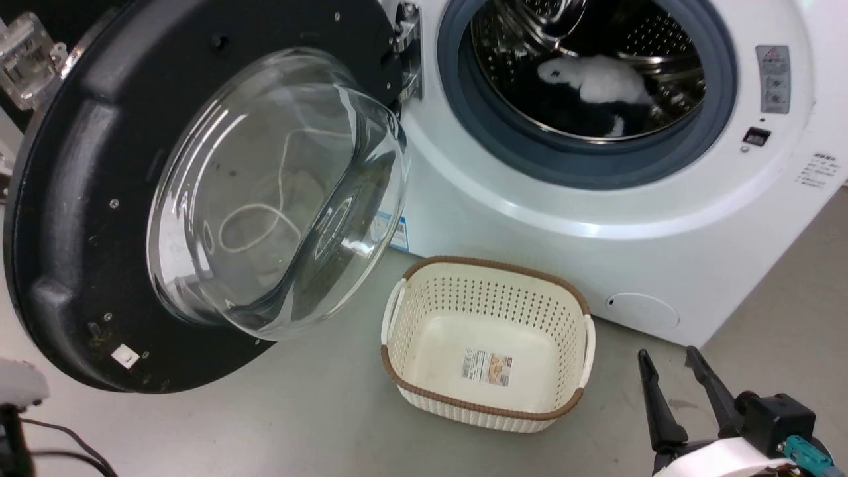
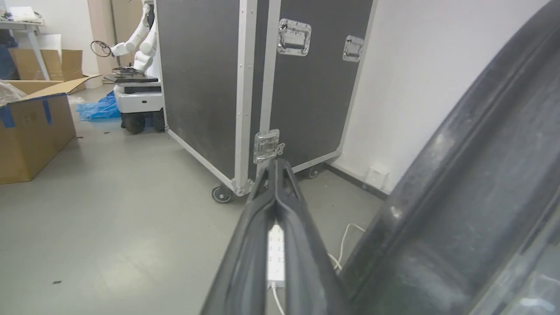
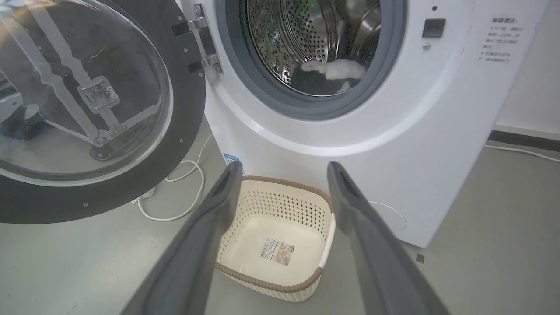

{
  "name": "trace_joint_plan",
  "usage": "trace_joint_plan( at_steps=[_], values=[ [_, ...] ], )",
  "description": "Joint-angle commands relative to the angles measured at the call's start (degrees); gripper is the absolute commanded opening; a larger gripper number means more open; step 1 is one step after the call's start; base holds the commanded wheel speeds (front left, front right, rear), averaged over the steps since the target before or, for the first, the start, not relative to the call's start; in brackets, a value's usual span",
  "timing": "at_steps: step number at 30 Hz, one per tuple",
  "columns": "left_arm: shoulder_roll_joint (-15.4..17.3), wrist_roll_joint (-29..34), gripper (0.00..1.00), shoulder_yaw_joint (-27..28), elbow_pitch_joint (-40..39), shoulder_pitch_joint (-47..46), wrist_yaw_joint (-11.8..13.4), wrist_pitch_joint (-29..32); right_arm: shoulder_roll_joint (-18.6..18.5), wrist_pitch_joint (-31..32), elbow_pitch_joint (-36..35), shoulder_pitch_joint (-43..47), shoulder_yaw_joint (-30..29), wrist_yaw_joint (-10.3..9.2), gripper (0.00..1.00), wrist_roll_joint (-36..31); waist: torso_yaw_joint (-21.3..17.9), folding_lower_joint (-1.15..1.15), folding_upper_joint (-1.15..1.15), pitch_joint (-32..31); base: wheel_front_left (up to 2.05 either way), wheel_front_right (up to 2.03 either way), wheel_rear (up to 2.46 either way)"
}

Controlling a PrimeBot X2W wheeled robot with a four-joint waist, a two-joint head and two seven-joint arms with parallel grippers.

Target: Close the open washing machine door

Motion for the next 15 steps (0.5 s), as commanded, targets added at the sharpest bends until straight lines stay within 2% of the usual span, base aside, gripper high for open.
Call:
trace_joint_plan(
  at_steps=[1, 4, 5, 8, 9, 15],
  values=[
    [1.43, -0.27, 0.00, 0.19, 1.27, -1.38, -0.48, 0.45, -0.03, -0.55, 0.24, -0.78, -0.09, 0.04, 1.00, 0.18, 0.22, 0.00, 0.00, 0.70, 0.00, 0.00, 0.00],
    [6.02, -0.95, 0.00, -2.72, 5.98, -2.78, -1.24, 3.49, -0.03, -1.03, 0.44, -1.04, -0.15, 0.04, 1.00, 0.35, 0.63, 0.00, 0.00, 1.84, 0.00, 0.00, 0.00],
    [6.02, -0.95, 0.00, -2.72, 5.98, -2.78, -1.24, 3.49, -0.03, -1.03, 0.44, -1.04, -0.15, 0.04, 1.00, 0.35, 0.63, 0.00, 0.00, 1.84, 0.00, 0.00, 0.00],
    [9.05, -3.69, 0.00, -7.18, 7.57, -2.85, -1.51, 5.71, -0.03, -1.39, 0.73, -1.20, -0.06, 0.04, 1.00, 0.75, 0.94, 0.00, 0.00, 2.35, 0.00, 0.00, 0.00],
    [11.77, -8.37, 0.00, -11.14, 8.00, -1.89, -1.71, 7.73, -0.03, -1.75, 1.07, -1.53, 0.04, 0.04, 1.00, 1.24, 1.31, 0.00, 0.00, 2.77, 0.00, 0.00, 0.00],
    [16.64, -18.68, 0.00, -17.58, 7.13, 1.22, -2.09, 12.29, -0.03, -2.47, 1.85, -2.10, 0.04, 0.04, 1.00, 2.24, 2.40, 0.00, 0.00, 2.81, 0.00, 0.00, 0.00]
  ],
)
